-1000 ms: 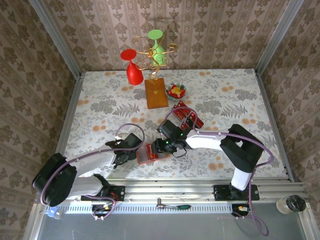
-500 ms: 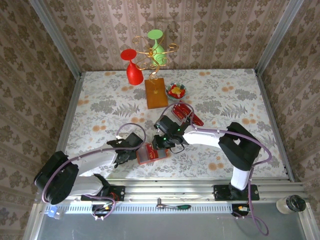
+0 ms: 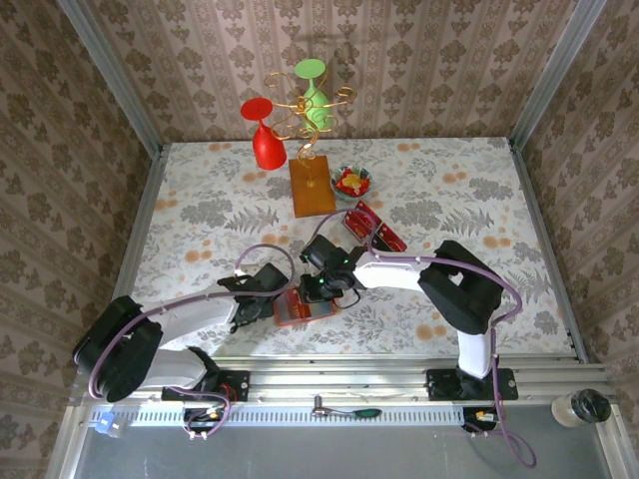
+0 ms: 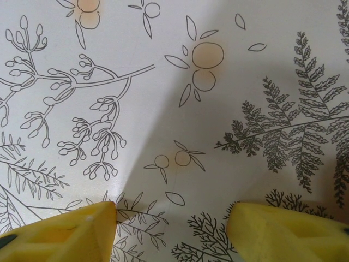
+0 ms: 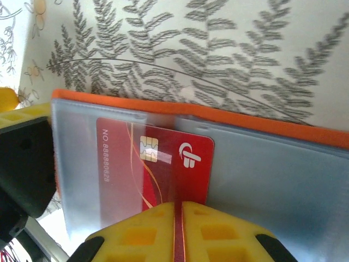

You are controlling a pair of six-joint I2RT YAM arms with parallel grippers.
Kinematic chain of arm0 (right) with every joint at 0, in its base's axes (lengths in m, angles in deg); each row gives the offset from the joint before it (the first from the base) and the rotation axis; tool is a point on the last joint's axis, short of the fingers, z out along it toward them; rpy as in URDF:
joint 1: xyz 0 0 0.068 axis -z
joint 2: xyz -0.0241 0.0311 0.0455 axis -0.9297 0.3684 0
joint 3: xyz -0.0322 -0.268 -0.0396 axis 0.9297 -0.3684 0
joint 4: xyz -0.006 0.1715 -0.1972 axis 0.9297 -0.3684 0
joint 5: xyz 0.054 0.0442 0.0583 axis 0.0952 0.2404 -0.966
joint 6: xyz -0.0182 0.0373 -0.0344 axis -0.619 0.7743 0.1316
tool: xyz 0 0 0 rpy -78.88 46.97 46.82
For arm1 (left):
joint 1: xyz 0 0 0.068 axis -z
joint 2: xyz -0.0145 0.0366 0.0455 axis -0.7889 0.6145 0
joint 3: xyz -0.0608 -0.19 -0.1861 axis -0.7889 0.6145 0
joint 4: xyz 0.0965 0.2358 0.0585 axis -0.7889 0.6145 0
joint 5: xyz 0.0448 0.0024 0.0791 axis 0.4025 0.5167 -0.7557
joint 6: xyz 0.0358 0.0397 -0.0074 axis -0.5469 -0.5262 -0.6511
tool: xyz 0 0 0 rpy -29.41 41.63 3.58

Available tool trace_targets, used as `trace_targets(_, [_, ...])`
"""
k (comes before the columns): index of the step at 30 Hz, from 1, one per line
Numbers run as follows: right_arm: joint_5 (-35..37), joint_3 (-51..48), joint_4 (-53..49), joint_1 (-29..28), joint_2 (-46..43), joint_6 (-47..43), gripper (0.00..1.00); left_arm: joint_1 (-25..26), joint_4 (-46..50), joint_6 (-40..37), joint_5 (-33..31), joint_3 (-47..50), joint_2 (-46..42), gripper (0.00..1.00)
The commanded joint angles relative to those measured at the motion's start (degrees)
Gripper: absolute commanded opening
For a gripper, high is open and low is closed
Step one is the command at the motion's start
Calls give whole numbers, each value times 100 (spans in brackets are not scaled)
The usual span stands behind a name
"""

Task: Put the credit cards into the card holder
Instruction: Insert the credit card into the card slot.

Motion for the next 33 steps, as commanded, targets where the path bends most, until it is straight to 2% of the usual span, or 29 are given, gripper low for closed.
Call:
trace_targets(1, [-162,162,-45,-91,202,7,13,53,-1594,-71,838,317,673,63])
trace_targets(10, [-401,288,74,-122,199,163,12,102,-1687,-40,833,291,772,63])
trace_targets(19, [25,-24,-204,88,-468,-40,12,112,-1742,-40,824,352,731,63])
trace_targets(33, [-137,50,-74,64,-1,-65,9,115,-1770,-54,794,377,742,63])
